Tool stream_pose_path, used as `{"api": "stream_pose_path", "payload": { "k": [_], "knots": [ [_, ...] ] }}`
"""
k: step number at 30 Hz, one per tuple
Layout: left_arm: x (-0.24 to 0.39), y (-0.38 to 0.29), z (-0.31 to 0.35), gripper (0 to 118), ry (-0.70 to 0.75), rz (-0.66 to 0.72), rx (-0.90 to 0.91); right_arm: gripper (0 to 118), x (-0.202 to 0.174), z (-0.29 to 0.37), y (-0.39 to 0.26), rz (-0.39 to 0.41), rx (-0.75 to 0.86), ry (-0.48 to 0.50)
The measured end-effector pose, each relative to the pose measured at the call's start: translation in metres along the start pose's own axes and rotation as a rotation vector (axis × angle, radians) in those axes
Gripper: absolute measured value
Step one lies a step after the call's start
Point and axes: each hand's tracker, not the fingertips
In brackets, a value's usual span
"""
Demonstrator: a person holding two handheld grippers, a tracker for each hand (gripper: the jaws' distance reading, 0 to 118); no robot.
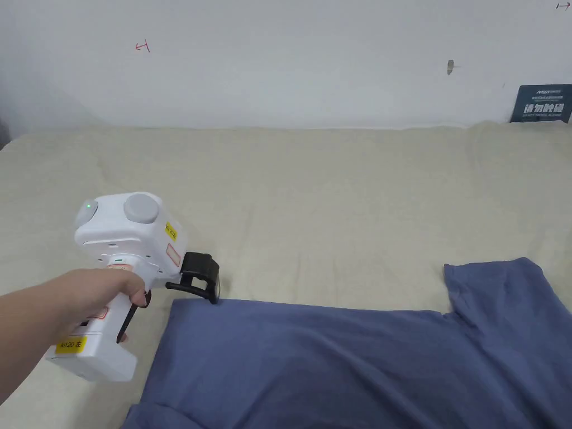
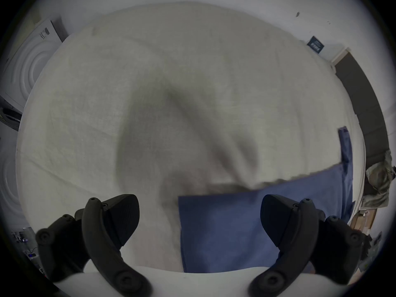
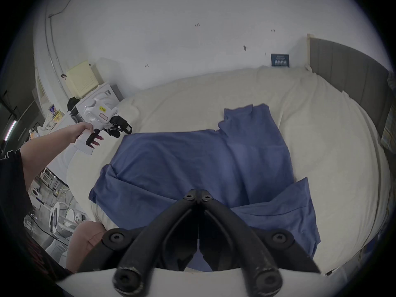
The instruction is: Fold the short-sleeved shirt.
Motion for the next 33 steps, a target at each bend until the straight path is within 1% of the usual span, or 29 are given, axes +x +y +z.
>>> {"api": "stream_pose_path", "payload": {
  "k": [3, 7, 9, 10, 11, 12, 13, 14, 15, 18, 21, 24, 26, 27, 28, 29, 30, 32, 33],
  "knots": [
    [0.000, 0.008, -0.019, 114, 0.013, 0.005, -0.002, 0, 0.006, -0.009, -0.002, -0.009, -0.027, -0.004],
    [0.008, 0.010, -0.024, 113, 0.055, -0.046, 0.009, 0, 0.005, -0.019, -0.005, -0.014, -0.070, -0.007],
    [0.017, 0.008, -0.020, 102, 0.099, -0.104, 0.000, 0, 0.005, -0.022, -0.007, -0.016, -0.079, -0.006],
    [0.016, 0.007, -0.017, 90, 0.107, -0.121, 0.005, 0, 0.005, -0.023, -0.007, -0.018, -0.083, -0.002],
    [0.022, -0.002, -0.016, 75, 0.030, -0.090, -0.106, 0, 0.004, -0.023, -0.008, -0.019, -0.086, 0.000],
    [0.026, -0.004, -0.010, 54, 0.021, -0.084, -0.079, 0, 0.004, -0.024, -0.008, -0.020, -0.087, 0.003],
    [0.029, -0.005, -0.008, 30, 0.002, -0.077, -0.071, 0, 0.005, -0.024, -0.008, -0.021, -0.085, 0.005],
    [0.033, -0.010, -0.005, 14, -0.012, -0.077, -0.072, 0, 0.004, -0.025, -0.008, -0.021, -0.084, 0.006],
    [0.035, -0.009, -0.003, 8, 0.049, -0.119, 0.005, 0, 0.004, -0.025, -0.007, -0.023, -0.082, 0.008],
    [0.030, -0.010, -0.002, 6, 0.021, -0.115, -0.007, 0, 0.006, -0.021, 0.004, -0.046, -0.040, 0.029],
    [0.021, -0.010, 0.004, 5, -0.025, -0.033, 0.011, 0, 0.014, -0.013, 0.036, -0.044, 0.057, 0.028],
    [0.031, -0.019, 0.021, 4, -0.027, -0.071, 0.064, 0, 0.034, -0.019, 0.090, -0.019, 0.125, 0.010],
    [0.036, -0.021, 0.028, 4, -0.013, -0.107, 0.083, 0, 0.053, -0.040, 0.133, -0.033, 0.099, -0.030],
    [0.037, -0.022, 0.032, 4, -0.013, -0.111, 0.085, 0, 0.065, -0.055, 0.154, -0.052, 0.055, -0.057],
    [0.038, -0.024, 0.036, 4, -0.024, -0.104, 0.095, 0, 0.076, -0.072, 0.171, -0.073, -0.007, -0.073],
    [0.039, -0.026, 0.040, 4, -0.036, -0.106, 0.099, 0, 0.098, -0.101, 0.189, -0.088, -0.119, -0.086],
    [0.042, -0.026, 0.044, 4, -0.040, -0.112, 0.101, 5, 0.113, -0.125, 0.203, -0.093, -0.203, -0.109],
    [0.045, -0.029, 0.050, 4, -0.045, -0.122, 0.099, 71, 0.133, -0.160, 0.213, -0.120, -0.343, -0.190],
    [0.046, -0.030, 0.053, 4, -0.049, -0.125, 0.098, 86, 0.136, -0.175, 0.210, -0.135, -0.397, -0.261]
  ]
}}
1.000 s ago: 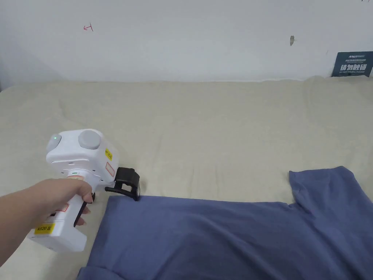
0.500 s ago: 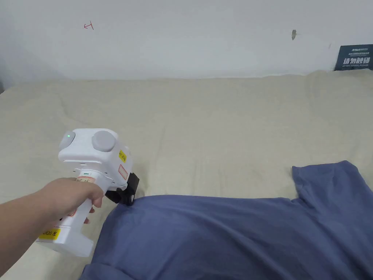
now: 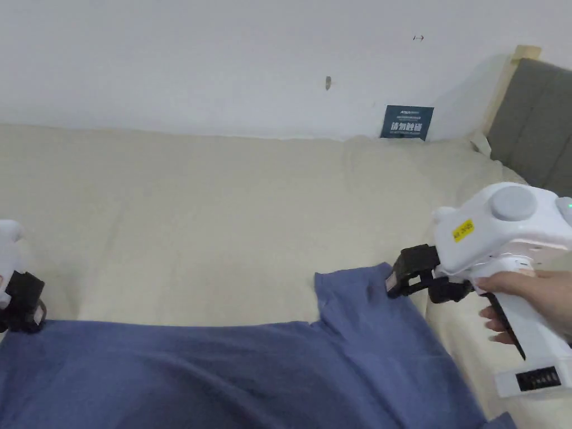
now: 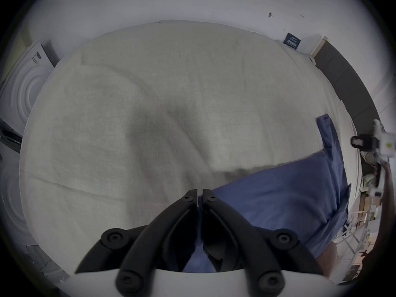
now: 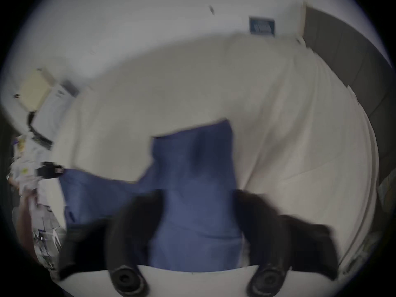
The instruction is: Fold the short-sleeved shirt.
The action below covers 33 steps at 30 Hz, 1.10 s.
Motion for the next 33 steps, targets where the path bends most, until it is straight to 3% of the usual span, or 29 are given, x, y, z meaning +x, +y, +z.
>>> {"api": "stream_pose_path", "payload": {
  "k": [3, 8, 9, 10, 11, 12, 13, 14, 15, 19, 23, 25, 27, 33],
  "knots": [
    [-0.009, 0.006, 0.000, 4, -0.008, -0.008, 0.007, 85, 0.006, -0.034, 0.012, -0.019, -0.039, -0.110],
    [0.011, -0.005, 0.008, 4, -0.011, -0.022, -0.008, 83, 0.009, -0.049, 0.013, -0.087, -0.021, -0.030],
    [0.008, -0.005, 0.006, 4, -0.008, -0.024, -0.016, 72, 0.010, -0.051, 0.015, -0.093, -0.023, -0.027],
    [0.008, -0.006, 0.004, 4, -0.007, -0.026, -0.024, 33, 0.009, -0.053, 0.014, -0.102, -0.031, -0.016],
    [0.009, -0.007, 0.002, 4, -0.004, -0.029, -0.030, 12, 0.007, -0.055, 0.012, -0.119, -0.047, 0.008],
    [0.009, -0.008, -0.001, 4, -0.002, -0.030, -0.035, 6, 0.008, -0.054, 0.009, -0.132, -0.087, 0.002],
    [0.003, -0.005, -0.005, 4, -0.003, -0.027, -0.041, 3, 0.008, -0.053, 0.007, -0.108, -0.087, -0.101],
    [0.001, -0.005, -0.008, 4, -0.004, -0.025, -0.043, 1, 0.009, -0.050, 0.006, -0.099, -0.069, -0.112],
    [0.000, -0.006, -0.009, 4, -0.007, -0.020, -0.048, 1, 0.010, -0.048, 0.006, -0.119, -0.071, -0.037],
    [-0.004, -0.010, -0.009, 4, 0.001, 0.004, -0.042, 0, 0.012, -0.014, -0.005, -0.147, 0.023, 0.029],
    [-0.017, -0.008, 0.001, 4, -0.037, 0.036, -0.010, 0, 0.032, 0.020, -0.009, -0.151, 0.048, 0.054],
    [-0.014, -0.014, 0.015, 4, -0.042, 0.041, -0.002, 0, 0.044, 0.033, -0.010, -0.213, 0.082, 0.111],
    [-0.012, -0.019, 0.024, 4, -0.047, 0.040, 0.011, 0, 0.050, 0.049, -0.017, -0.224, 0.089, 0.143],
    [-0.011, -0.041, 0.063, 4, -0.077, 0.059, 0.062, 0, 0.053, 0.106, -0.049, -0.178, 0.170, 0.184]
  ]
}}
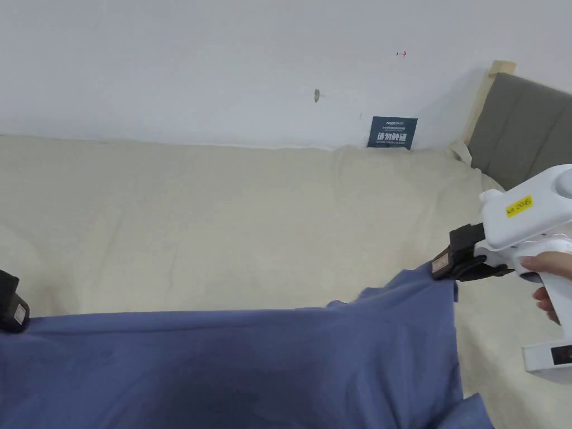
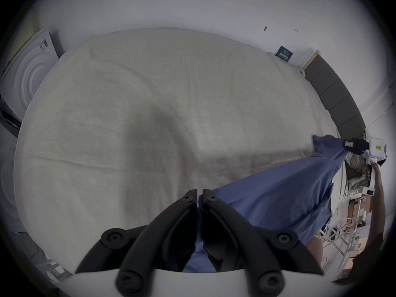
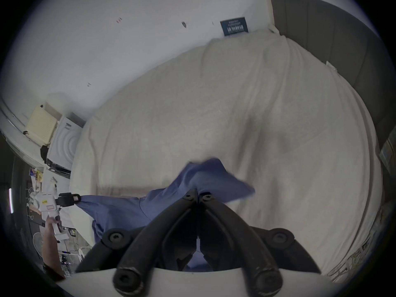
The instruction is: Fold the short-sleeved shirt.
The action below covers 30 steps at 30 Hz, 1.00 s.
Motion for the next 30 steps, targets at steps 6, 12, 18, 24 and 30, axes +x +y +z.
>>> {"api": "stream_pose_path", "payload": {
  "k": [6, 12, 18, 24, 30],
  "knots": [
    [-0.009, -0.047, 0.060, 4, -0.060, 0.002, 0.062, 0, 0.018, 0.075, -0.063, -0.002, 0.036, 0.067],
    [-0.016, -0.126, 0.080, 4, -0.112, -0.018, 0.050, 0, 0.048, 0.109, -0.156, -0.048, 0.027, 0.109],
    [-0.027, -0.215, 0.041, 4, -0.126, 0.043, -0.017, 0, 0.081, 0.069, -0.237, -0.094, -0.059, 0.070],
    [-0.053, -0.259, -0.008, 4, -0.113, 0.134, 0.004, 0, 0.109, 0.011, -0.266, -0.098, -0.088, -0.010],
    [-0.031, -0.254, 0.023, 113, -0.079, 0.111, 0.091, 94, 0.094, 0.024, -0.264, -0.013, -0.024, -0.156]
  ]
}}
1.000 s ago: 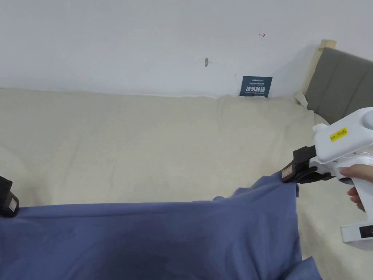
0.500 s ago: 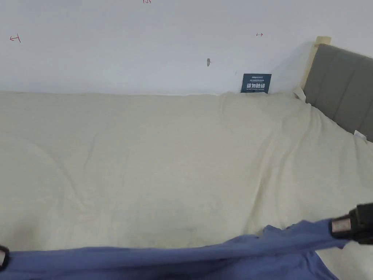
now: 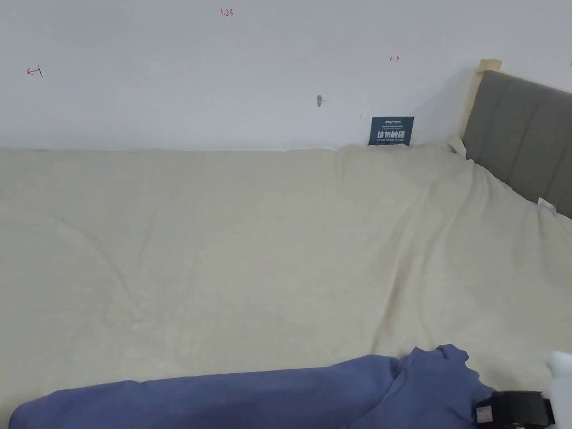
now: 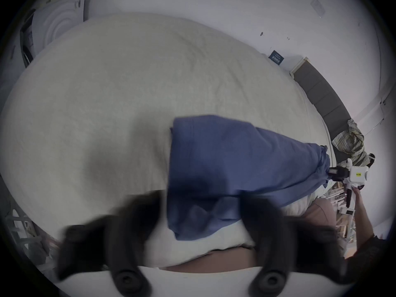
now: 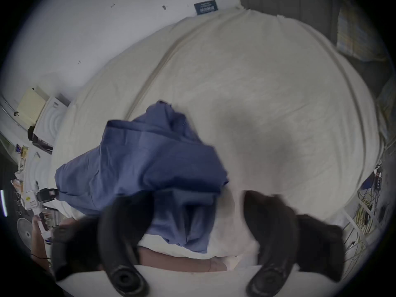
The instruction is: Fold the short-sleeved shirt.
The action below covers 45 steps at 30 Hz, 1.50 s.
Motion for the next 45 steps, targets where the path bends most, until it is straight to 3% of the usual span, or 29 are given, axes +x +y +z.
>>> {"api": "stream_pose_path", "payload": {
  "k": [2, 5, 9, 11, 14, 15, 16, 17, 18, 20, 22, 25, 35, 38, 41, 43, 45],
  "knots": [
    [0.009, 0.002, 0.018, 117, 0.040, -0.022, 0.062, 94, -0.001, 0.025, 0.002, -0.008, 0.071, 0.032],
    [0.029, 0.014, 0.044, 117, 0.071, -0.052, 0.190, 94, -0.017, 0.057, 0.007, 0.032, 0.111, 0.163],
    [0.053, 0.032, 0.073, 117, 0.045, -0.088, 0.355, 94, -0.075, 0.102, 0.002, 0.121, 0.268, 0.238],
    [0.086, 0.029, 0.090, 114, 0.033, -0.119, 0.453, 92, -0.110, 0.121, -0.008, 0.182, 0.432, 0.234],
    [0.126, 0.023, 0.111, 83, 0.039, -0.171, 0.621, 68, -0.163, 0.148, -0.028, 0.273, 0.651, 0.266],
    [0.144, 0.014, 0.120, 83, 0.022, -0.196, 0.690, 68, -0.176, 0.153, -0.037, 0.295, 0.735, 0.269],
    [0.156, 0.009, 0.122, 42, 0.036, -0.213, 0.728, 30, -0.189, 0.155, -0.047, 0.303, 0.806, 0.264],
    [0.165, 0.005, 0.122, 12, 0.065, -0.228, 0.772, 0, -0.192, 0.150, -0.055, 0.299, 0.866, 0.253],
    [0.179, -0.005, 0.121, 3, 0.093, -0.249, 0.785, 0, -0.199, 0.151, -0.064, 0.289, 0.959, 0.232],
    [0.188, -0.023, 0.122, 3, 0.076, -0.280, 0.932, 0, -0.204, 0.148, -0.085, 0.280, 1.117, 0.192],
    [0.185, -0.046, 0.111, 3, 0.158, -0.294, 1.085, 0, -0.208, 0.134, -0.107, 0.252, 1.271, 0.056],
    [0.189, -0.078, 0.099, 3, 0.230, -0.339, 1.206, 0, -0.214, 0.119, -0.110, 0.320, 1.168, 0.046],
    [0.197, -0.081, 0.095, 3, 0.276, -0.371, 1.213, 0, -0.212, 0.116, -0.111, 0.297, 1.183, 0.019],
    [0.189, -0.058, 0.115, 3, 0.185, -0.344, 1.130, 0, -0.211, 0.127, -0.109, 0.309, 1.172, 0.043],
    [0.160, -0.009, 0.130, 3, 0.083, -0.346, 0.874, 0, -0.210, 0.132, -0.107, 0.382, 1.151, 0.042],
    [0.120, 0.028, 0.124, 3, -0.040, -0.266, 0.611, 0, -0.213, 0.128, -0.105, 0.422, 1.130, -0.024],
    [0.076, 0.054, 0.102, 3, -0.106, -0.143, 0.311, 0, -0.213, 0.121, -0.104, 0.410, 1.083, 0.027]
  ]
}}
